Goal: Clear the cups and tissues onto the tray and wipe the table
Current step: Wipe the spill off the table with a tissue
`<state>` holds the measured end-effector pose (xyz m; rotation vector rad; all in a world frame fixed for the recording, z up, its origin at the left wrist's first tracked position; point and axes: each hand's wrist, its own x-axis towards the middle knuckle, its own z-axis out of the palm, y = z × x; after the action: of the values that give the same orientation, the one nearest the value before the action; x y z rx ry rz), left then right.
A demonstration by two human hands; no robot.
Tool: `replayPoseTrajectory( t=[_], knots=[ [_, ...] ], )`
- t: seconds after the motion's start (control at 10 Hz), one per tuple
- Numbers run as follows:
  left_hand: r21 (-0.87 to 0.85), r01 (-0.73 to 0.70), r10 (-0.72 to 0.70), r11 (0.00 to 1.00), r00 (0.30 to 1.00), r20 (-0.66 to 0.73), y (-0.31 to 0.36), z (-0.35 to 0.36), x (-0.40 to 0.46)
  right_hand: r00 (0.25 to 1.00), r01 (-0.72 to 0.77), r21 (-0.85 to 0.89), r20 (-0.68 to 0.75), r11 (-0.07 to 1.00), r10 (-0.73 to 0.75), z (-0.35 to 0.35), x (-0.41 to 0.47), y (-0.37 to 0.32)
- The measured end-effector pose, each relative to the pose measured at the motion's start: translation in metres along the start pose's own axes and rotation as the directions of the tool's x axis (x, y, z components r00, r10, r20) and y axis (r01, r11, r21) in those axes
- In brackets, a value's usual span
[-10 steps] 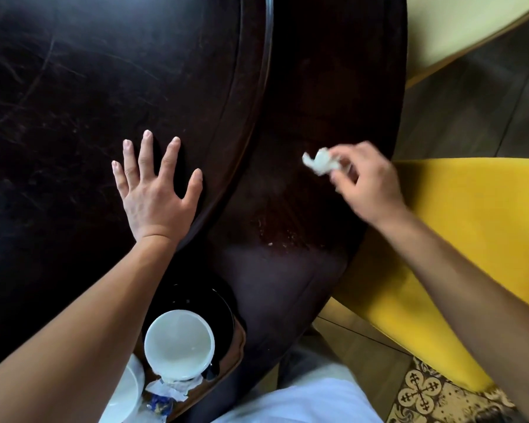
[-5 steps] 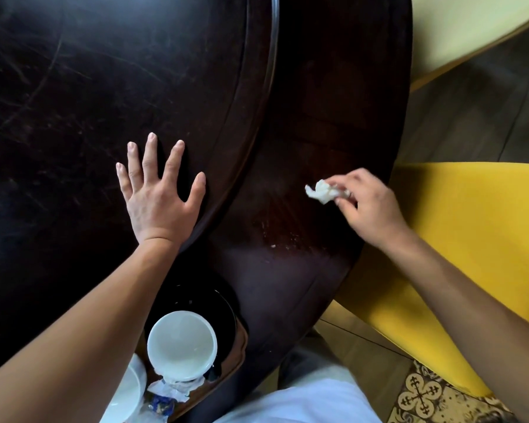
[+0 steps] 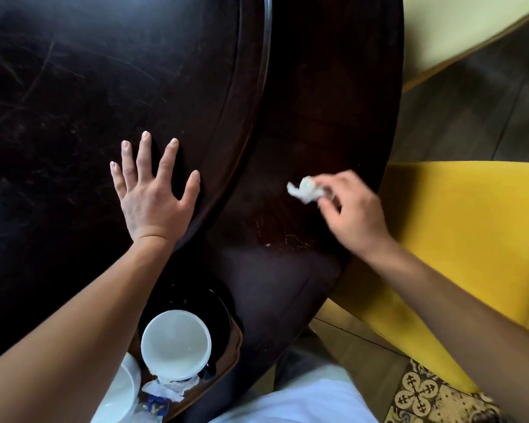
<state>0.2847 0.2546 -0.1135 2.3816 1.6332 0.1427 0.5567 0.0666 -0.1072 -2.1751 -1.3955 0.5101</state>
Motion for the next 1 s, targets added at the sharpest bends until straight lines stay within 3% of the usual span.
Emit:
replayPoseTrajectory(
  t=[0.1, 0.3, 0.8, 0.9, 1.0],
  knots=[
    [0.001, 0.003, -0.003, 1.000, 1.000, 0.004, 0.000, 0.000, 0.000, 0.989, -0.082, -0.061, -0.128, 0.995, 0.073, -0.011, 0.046, 0.020],
    [0.006, 0.001, -0.001, 1.000, 1.000, 0.002, -0.001, 0.000, 0.000, 0.991, -0.131, -0.142, -0.011, 0.981, 0.131, -0.008, 0.074, 0.027],
    [-0.011, 0.001, -0.001, 1.000, 1.000, -0.006, -0.001, 0.000, -0.001, 0.983, -0.067, 0.023, 0.172, 0.997, 0.062, 0.025, -0.053, -0.010],
    [-0.011, -0.002, 0.002, 1.000, 1.000, -0.003, -0.001, 0.000, -0.001, 0.995, -0.081, 0.078, 0.063, 0.994, 0.077, 0.013, -0.037, 0.000],
    [-0.010, 0.000, 0.000, 1.000, 1.000, -0.001, -0.001, -0.001, -0.001, 0.974, -0.164, 0.044, -0.152, 0.985, 0.169, -0.010, -0.004, 0.029]
  ],
)
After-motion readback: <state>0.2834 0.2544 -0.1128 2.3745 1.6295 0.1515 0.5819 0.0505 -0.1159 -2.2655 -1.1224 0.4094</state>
